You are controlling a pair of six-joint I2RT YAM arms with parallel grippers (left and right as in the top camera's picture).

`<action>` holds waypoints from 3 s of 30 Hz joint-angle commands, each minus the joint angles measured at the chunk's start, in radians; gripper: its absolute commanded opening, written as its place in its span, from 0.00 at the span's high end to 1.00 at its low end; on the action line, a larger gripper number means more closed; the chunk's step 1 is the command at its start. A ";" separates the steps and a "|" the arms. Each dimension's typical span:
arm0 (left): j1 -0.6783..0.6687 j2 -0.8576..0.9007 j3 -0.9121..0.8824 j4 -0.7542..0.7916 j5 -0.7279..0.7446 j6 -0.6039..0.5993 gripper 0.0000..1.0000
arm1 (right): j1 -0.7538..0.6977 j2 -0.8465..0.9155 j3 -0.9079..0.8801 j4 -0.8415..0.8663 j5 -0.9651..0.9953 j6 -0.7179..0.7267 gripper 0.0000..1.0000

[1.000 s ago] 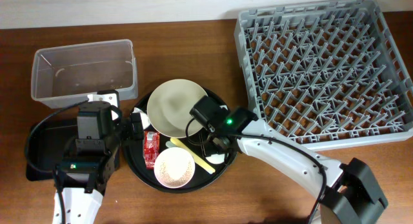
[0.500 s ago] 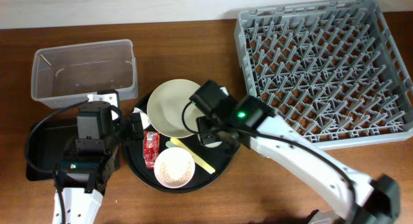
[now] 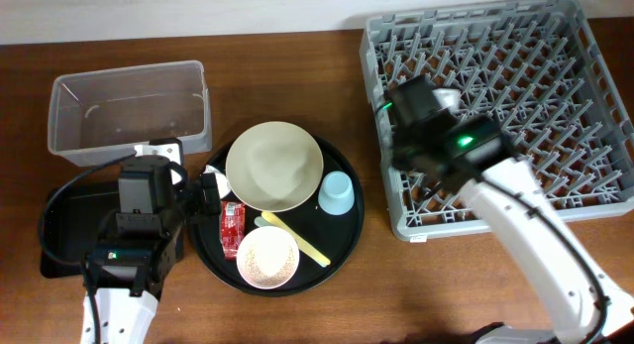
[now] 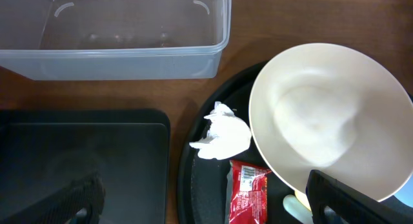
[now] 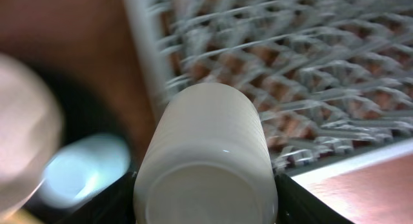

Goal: Sort waste into correct bins and load items into the dishwasher rack
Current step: 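Carry the white cup to the rack's right side and release, then move the right gripper back and grasp the light-blue cup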

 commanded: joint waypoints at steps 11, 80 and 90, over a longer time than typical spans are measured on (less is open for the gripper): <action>0.003 0.001 0.023 0.001 0.007 -0.009 0.00 | -0.594 -0.008 0.017 0.138 0.060 -0.085 0.38; 0.002 0.001 0.023 0.001 0.007 -0.009 0.00 | -0.986 0.278 0.019 0.280 -0.349 -0.105 0.02; 0.003 0.001 0.023 0.001 0.007 -0.009 0.00 | -0.979 -0.019 0.030 0.225 -0.830 -0.188 0.02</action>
